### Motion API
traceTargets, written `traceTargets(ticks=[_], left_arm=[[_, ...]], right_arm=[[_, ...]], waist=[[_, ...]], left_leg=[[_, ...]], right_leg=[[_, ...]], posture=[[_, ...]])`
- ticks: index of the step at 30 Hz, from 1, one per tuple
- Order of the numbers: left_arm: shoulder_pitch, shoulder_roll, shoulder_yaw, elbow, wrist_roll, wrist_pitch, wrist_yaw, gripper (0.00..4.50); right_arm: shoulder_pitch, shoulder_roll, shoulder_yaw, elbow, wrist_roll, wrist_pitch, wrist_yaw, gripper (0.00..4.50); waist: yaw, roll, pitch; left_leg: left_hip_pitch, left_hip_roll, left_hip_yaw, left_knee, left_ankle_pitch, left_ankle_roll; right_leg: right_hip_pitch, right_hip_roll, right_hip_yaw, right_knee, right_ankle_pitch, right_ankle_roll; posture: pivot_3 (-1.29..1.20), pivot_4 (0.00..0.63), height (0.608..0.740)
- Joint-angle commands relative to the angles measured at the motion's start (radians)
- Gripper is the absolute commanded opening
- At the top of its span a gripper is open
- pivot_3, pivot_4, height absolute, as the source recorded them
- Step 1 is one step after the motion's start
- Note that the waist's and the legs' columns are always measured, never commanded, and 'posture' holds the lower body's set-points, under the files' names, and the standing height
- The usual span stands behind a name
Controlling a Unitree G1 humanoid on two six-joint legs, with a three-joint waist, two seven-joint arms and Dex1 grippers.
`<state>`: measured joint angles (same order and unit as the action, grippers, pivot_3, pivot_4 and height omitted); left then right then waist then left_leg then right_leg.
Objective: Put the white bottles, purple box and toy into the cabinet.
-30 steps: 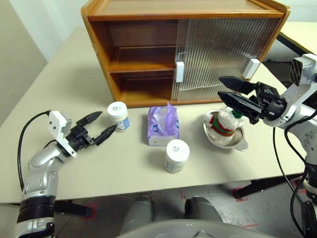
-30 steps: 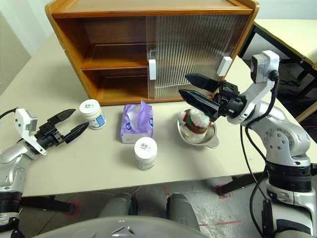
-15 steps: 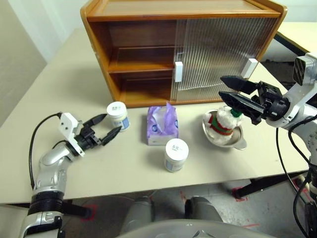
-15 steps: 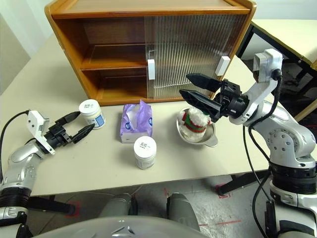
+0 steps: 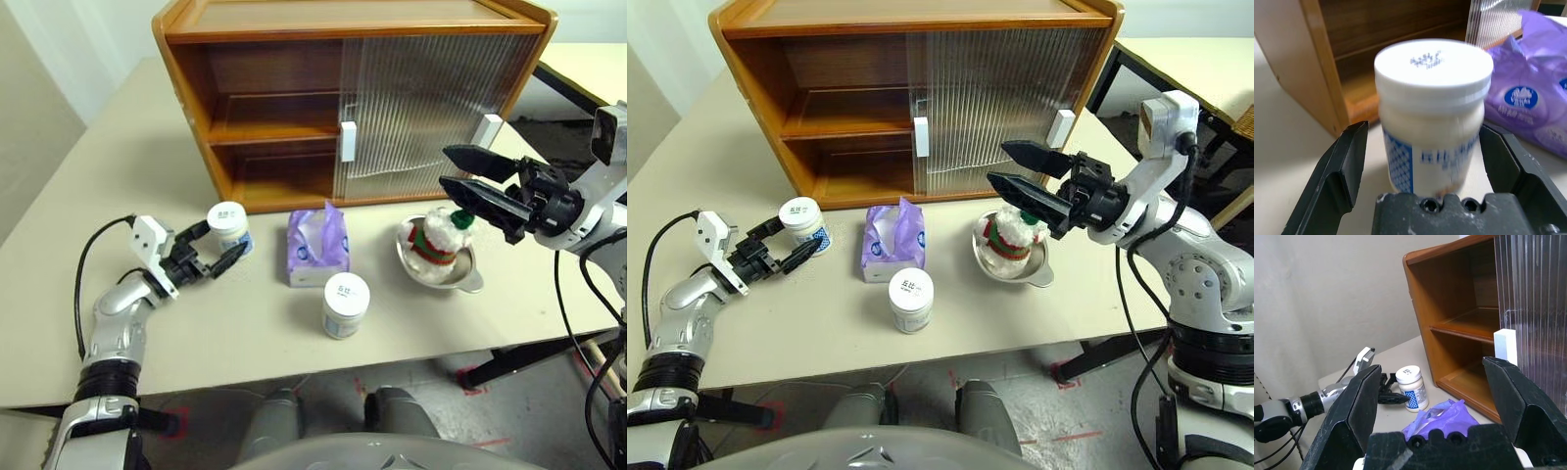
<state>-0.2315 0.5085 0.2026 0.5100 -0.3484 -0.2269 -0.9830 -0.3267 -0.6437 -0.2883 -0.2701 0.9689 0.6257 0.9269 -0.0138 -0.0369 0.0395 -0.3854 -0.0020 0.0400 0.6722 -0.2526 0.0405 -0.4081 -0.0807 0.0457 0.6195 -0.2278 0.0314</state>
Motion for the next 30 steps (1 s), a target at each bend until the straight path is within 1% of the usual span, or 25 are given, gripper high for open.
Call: traceTargets(ticks=[1, 4, 6, 7, 12, 17, 20, 24, 30], left_arm=[[-0.012, -0.008, -0.016, 0.048, 0.016, -0.017, -0.013, 4.47], [-0.019, -0.01, -0.015, 0.061, 0.011, -0.019, -0.015, 3.86], [-0.013, -0.008, -0.012, 0.06, 0.006, -0.021, -0.019, 3.21], [-0.008, -0.006, -0.01, 0.058, 0.004, -0.021, -0.021, 3.07], [0.016, -0.002, 0.0, 0.047, -0.004, -0.017, -0.02, 3.07], [0.012, -0.034, -0.003, -0.024, -0.025, 0.03, 0.01, 3.07], [-0.02, -0.074, -0.004, -0.09, -0.025, 0.073, 0.08, 3.07], [-0.046, -0.102, -0.009, -0.15, -0.021, 0.135, 0.147, 3.07], [-0.1, -0.133, -0.042, -0.171, 0.04, 0.188, 0.269, 3.07]], right_arm=[[0.011, -0.001, -0.015, -0.014, 0.005, -0.002, -0.007, 4.5], [0.01, 0.001, -0.014, -0.014, 0.003, -0.004, -0.009, 4.5], [0.007, 0.001, -0.012, -0.013, 0.003, -0.005, -0.011, 4.5], [0.007, 0.001, -0.012, -0.012, 0.002, -0.006, -0.01, 4.5], [0.005, 0.005, -0.007, -0.005, -0.001, -0.01, -0.006, 4.5], [-0.003, 0.011, 0.002, 0.002, -0.008, -0.014, -0.003, 4.5], [-0.008, 0.015, 0.004, 0.002, -0.011, -0.013, -0.003, 4.5], [-0.006, 0.019, 0.001, 0.001, -0.014, -0.015, 0.0, 4.5], [0.003, 0.028, 0.0, -0.005, -0.019, -0.023, -0.002, 4.5]], waist=[[-0.006, 0.0, 0.0], [-0.012, 0.0, 0.0], [-0.02, 0.0, 0.0], [-0.021, 0.0, 0.0], [-0.022, 0.0, 0.0], [-0.022, 0.0, 0.0], [-0.019, 0.0, 0.0], [-0.02, 0.0, 0.0], [-0.022, 0.0, 0.0]], left_leg=[[0.0, 0.0, 0.0, 0.001, 0.0, 0.0], [0.0, 0.0, 0.0, 0.002, 0.0, 0.0], [-0.001, 0.0, 0.0, 0.003, 0.0, 0.0], [-0.001, 0.0, 0.0, 0.003, 0.0, 0.0], [-0.001, 0.0, 0.0, 0.005, 0.0, 0.0], [-0.001, 0.0, -0.001, 0.005, 0.0, 0.0], [-0.002, 0.0, -0.001, 0.006, 0.0, 0.0], [-0.003, 0.0, -0.001, 0.007, 0.0, 0.0], [-0.003, 0.0, -0.001, 0.007, 0.0, 0.0]], right_leg=[[0.0, 0.0, 0.0, 0.0, 0.0, 0.0], [0.0, 0.0, 0.0, 0.001, 0.0, 0.0], [0.0, 0.0, 0.0, 0.001, 0.0, 0.001], [0.0, 0.0, 0.0, 0.002, 0.0, 0.001], [0.001, 0.0, 0.0, 0.002, 0.001, 0.001], [0.001, -0.001, 0.0, 0.002, 0.001, 0.001], [0.001, -0.001, 0.0, 0.002, 0.001, 0.002], [0.001, 0.0, 0.0, 0.002, 0.002, 0.003], [0.001, 0.002, 0.0, 0.002, 0.002, 0.003]], posture=[[-0.06, 0.0, 0.74], [-0.06, 0.0, 0.74], [-0.06, 0.0, 0.74], [-0.06, 0.0, 0.74], [-0.05, 0.0, 0.74], [-0.05, 0.0, 0.74], [-0.05, 0.0, 0.74], [-0.05, 0.0, 0.74], [-0.07, 0.0, 0.74]])
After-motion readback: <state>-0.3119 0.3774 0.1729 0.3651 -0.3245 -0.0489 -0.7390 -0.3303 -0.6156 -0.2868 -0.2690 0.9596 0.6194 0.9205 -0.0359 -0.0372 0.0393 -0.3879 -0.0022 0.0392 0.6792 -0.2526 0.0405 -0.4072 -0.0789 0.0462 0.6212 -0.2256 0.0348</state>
